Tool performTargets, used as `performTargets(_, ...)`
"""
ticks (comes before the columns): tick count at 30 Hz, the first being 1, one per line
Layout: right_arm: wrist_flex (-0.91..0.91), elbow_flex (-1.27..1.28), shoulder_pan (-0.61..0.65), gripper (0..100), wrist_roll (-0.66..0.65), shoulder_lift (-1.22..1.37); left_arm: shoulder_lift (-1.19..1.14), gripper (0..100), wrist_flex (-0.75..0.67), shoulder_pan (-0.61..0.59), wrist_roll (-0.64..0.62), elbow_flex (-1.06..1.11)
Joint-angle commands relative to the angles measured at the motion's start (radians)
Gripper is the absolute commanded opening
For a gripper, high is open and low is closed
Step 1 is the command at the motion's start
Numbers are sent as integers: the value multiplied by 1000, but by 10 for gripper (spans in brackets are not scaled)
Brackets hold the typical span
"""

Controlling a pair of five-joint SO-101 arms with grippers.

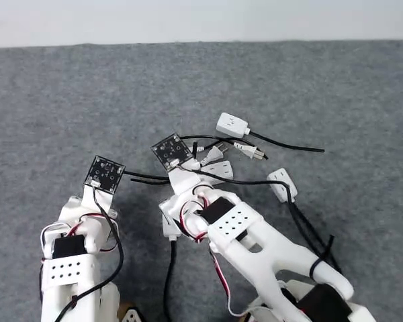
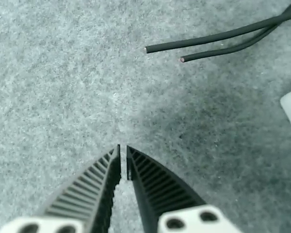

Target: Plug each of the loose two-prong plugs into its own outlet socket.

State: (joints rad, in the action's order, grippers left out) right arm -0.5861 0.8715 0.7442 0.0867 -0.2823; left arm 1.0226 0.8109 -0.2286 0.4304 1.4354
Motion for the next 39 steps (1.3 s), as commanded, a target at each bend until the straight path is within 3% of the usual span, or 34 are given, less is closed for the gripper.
performTargets(1,-36,-23,19,13,-20,73,15,12,-28,-9,14,-5)
performTargets(4,-56,-52,48,80,17,87,15,12,-28,-9,14,-5)
performTargets(10,-168,-164,174,364,301,99,17,12,-31,-46,9,-13)
performTargets(16,-133,-173,183,387,364,125,17,12,-51,-83,-38,-21)
performTargets(20,-127,-222,177,329,358,239,17,12,-51,-83,-38,-22)
performTargets(27,-223,-390,110,1,313,380,17,12,-51,-83,-38,-22)
performTargets(32,-352,-393,27,10,259,263,17,12,-57,-83,-37,-22)
performTargets(34,-435,-393,-24,8,175,160,14,12,-78,-83,-40,-16)
performTargets(39,-630,-393,-311,8,5,-140,11,12,-80,-80,-40,-16)
